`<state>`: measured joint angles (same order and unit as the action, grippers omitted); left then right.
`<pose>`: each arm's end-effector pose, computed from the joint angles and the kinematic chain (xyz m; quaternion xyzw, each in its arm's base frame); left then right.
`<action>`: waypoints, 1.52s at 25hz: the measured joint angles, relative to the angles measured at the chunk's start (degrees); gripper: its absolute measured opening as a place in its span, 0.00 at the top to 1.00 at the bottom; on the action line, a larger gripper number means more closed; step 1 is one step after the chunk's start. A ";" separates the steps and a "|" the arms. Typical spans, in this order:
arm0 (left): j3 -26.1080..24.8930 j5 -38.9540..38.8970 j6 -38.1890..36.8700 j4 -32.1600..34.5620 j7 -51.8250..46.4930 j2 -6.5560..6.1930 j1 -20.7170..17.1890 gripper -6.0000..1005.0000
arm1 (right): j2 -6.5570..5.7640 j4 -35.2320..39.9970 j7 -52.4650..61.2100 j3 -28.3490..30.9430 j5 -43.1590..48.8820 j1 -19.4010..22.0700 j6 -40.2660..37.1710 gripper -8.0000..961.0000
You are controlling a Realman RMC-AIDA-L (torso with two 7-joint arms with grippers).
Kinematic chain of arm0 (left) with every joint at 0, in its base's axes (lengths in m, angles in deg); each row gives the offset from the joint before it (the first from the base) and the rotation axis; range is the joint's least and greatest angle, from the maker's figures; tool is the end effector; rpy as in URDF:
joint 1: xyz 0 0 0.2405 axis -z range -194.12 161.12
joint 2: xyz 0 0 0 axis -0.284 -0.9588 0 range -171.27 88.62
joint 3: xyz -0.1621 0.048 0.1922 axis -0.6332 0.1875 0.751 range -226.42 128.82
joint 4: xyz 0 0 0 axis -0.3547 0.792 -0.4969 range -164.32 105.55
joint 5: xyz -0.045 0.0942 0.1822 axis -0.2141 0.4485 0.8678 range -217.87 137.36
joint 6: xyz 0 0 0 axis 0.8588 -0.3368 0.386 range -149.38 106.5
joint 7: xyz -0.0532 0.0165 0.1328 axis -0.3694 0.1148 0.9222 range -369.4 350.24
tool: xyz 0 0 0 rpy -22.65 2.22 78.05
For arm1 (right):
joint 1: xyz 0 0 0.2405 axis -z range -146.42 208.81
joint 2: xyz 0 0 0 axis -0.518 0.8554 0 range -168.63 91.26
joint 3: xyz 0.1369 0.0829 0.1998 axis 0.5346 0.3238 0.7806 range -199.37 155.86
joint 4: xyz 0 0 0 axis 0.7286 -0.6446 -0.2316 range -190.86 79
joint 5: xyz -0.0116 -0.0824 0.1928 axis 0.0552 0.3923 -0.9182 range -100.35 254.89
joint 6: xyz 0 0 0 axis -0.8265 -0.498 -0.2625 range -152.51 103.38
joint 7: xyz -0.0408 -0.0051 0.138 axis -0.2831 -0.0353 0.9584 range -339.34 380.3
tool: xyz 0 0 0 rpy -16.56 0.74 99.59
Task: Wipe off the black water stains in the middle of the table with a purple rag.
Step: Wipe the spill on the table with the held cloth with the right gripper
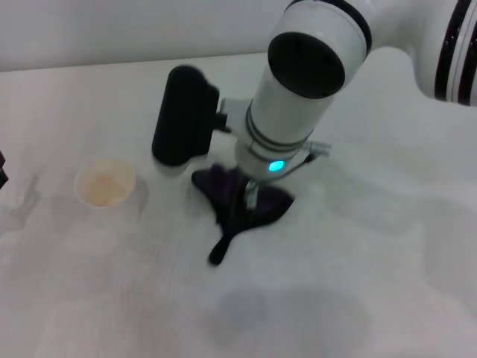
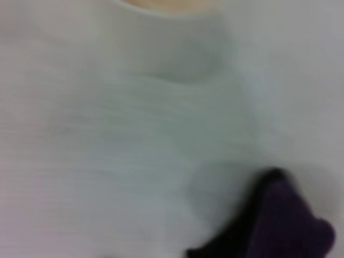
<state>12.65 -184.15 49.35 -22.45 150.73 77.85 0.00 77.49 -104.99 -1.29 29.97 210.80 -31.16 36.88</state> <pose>-0.3696 0.2778 -0.0054 -0.7405 -0.2364 -0.2684 0.5690 0.1194 0.3653 -0.1321 -0.9370 0.0798 -0.3058 0.1486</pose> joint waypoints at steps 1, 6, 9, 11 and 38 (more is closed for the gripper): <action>-0.02 -0.02 -0.01 0.01 0.00 0.00 0.03 0.13 | 0.03 -0.69 -1.39 -0.47 -2.61 0.05 0.53 0.89; 0.01 -0.03 -0.04 0.07 0.00 0.00 0.39 0.13 | 0.00 -4.48 -5.09 -6.86 -13.35 -0.51 2.40 0.89; 0.07 0.16 -0.04 0.01 0.00 0.00 0.59 0.13 | -0.04 -5.25 -7.39 -8.74 -17.85 -0.76 3.88 0.89; 0.07 0.18 -0.04 -0.03 0.00 0.00 0.59 0.13 | 0.00 -5.25 -9.79 -8.86 -20.81 -0.74 5.52 0.89; -0.28 0.07 -1.28 0.02 0.00 0.00 0.36 0.13 | -0.10 7.21 -1.35 10.48 7.80 0.76 -2.90 0.89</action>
<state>12.37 -184.08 48.07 -22.44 150.73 77.84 0.36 77.39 -97.78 -2.64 40.45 218.60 -30.41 33.98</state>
